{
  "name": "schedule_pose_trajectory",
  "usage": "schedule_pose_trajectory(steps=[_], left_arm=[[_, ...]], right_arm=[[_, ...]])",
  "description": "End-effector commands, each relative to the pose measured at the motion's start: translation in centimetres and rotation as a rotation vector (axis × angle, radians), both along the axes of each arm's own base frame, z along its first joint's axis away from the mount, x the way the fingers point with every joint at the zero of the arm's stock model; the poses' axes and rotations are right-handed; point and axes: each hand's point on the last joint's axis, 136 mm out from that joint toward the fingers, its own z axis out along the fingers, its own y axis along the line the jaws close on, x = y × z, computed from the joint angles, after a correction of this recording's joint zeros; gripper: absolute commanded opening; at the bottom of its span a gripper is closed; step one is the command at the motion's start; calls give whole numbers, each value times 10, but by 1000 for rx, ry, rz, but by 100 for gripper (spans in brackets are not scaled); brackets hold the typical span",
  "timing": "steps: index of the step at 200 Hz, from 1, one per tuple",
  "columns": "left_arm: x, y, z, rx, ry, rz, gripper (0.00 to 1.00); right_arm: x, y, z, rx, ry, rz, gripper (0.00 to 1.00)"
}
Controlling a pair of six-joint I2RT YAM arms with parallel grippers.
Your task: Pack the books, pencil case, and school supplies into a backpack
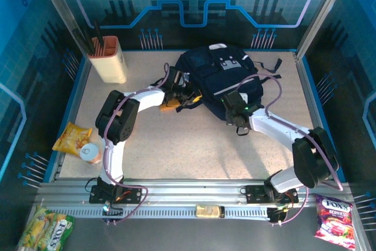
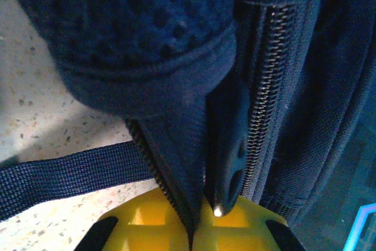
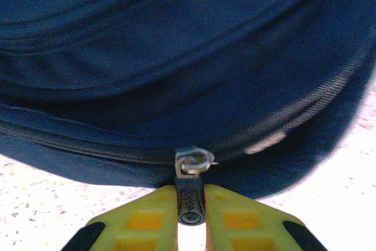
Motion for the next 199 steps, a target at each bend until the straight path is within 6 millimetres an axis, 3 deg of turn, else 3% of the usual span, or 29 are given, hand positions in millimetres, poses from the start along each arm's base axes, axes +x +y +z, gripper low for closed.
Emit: schedule_pose_trajectory(steps=[1,27,36,77,126,199], left_arm=[[37,31,6,39,-70,72,0],[39,34,5,43,-70,67,0],[38,34,4,43,-67,63,0],[36,33,3,43,-63,44,0],[36,32,5,46,-66,30,0],[37,33,6,48,-61,31,0]], right_arm=[[-18,-40,-8,-70,49,-110,15],[-12,-28,-15,-52,89,-3,17],[-1,-15,-8,-31,82,58,18],[9,9,-5,-15,90,221,23],[11,7,16,-22,12,199,30],[18,16,11,3,32,209,39]])
